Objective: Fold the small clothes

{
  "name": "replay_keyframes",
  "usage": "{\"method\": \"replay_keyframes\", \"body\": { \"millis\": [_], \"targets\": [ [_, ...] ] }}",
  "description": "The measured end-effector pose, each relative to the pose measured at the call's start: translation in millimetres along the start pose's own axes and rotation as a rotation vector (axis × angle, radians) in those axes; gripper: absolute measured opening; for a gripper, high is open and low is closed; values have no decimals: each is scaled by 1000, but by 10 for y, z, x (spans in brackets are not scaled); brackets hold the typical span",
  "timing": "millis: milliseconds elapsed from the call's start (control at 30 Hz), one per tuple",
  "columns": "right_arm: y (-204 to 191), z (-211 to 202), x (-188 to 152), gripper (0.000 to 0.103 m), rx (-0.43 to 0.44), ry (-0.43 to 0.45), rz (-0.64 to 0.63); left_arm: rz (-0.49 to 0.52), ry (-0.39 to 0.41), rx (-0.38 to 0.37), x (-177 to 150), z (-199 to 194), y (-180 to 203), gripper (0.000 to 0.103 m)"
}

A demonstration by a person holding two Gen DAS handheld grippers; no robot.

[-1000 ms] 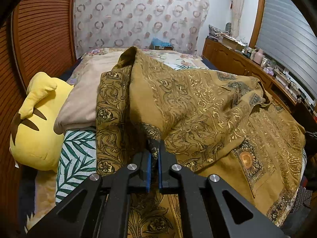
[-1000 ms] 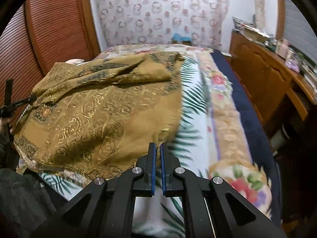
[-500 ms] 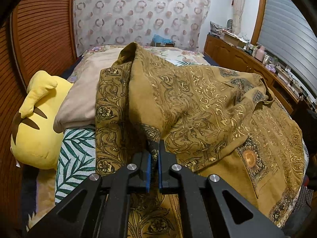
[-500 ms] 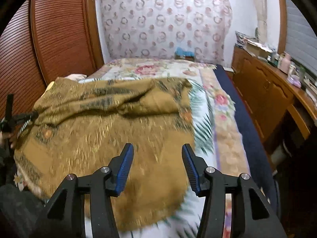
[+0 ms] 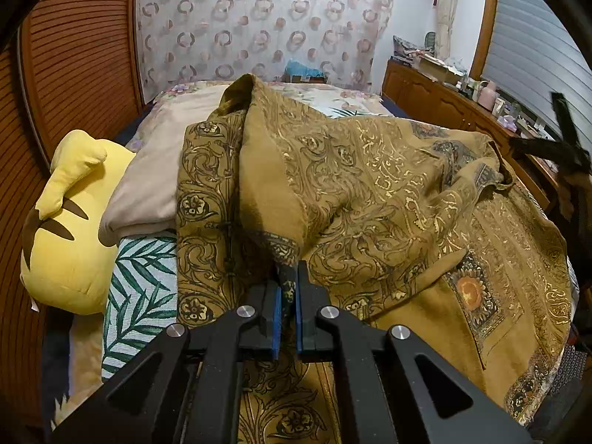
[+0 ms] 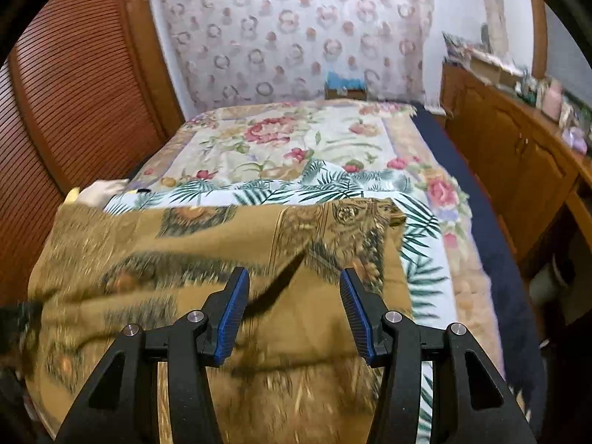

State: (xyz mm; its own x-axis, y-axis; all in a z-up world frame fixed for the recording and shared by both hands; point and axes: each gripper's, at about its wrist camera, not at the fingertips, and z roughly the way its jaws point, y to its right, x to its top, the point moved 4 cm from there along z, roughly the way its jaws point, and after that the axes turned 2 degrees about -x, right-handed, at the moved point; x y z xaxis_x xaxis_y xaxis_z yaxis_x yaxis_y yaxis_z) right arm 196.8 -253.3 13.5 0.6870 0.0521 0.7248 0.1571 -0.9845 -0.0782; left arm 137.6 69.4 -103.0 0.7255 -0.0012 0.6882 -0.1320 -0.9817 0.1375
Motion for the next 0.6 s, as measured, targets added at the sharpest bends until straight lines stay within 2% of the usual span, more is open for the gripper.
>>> {"method": "replay_keyframes", "body": {
  "millis": [333,533,600],
  "targets": [
    [-86,739,302,53,-112,-96,23,0,-8,1,-2,21,8,5],
    [-82,801,304,52,-117,-127,8,2,-10,3,-9,26,16,5],
    [-105,686,287,45,-104,-125,1,3,-10,3,-7,24,15,5]
  ]
}}
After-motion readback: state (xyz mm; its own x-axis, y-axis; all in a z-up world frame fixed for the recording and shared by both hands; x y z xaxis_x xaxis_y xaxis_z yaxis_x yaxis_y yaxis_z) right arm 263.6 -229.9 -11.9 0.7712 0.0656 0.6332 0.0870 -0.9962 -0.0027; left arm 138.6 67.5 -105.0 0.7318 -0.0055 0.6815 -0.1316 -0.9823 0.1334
